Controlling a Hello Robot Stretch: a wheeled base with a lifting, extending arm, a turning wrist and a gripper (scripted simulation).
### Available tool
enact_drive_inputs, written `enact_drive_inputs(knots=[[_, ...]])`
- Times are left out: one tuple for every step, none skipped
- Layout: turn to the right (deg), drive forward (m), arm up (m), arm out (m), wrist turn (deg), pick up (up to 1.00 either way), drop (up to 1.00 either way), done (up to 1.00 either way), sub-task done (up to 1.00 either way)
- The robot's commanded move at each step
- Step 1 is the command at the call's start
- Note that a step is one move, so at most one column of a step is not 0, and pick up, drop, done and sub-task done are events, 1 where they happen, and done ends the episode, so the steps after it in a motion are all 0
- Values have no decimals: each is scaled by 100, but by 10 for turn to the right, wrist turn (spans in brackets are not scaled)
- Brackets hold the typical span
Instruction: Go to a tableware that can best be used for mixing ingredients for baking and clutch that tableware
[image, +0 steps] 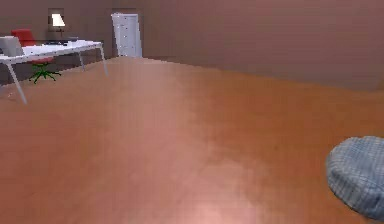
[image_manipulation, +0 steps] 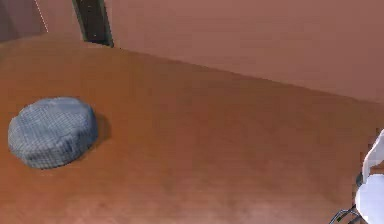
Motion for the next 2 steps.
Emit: enact_drive_inputs(knots=[[-240, 0, 0, 0, 0, 0, 0, 0, 0], [0, 100, 0, 0, 0, 0, 0, 0, 0]])
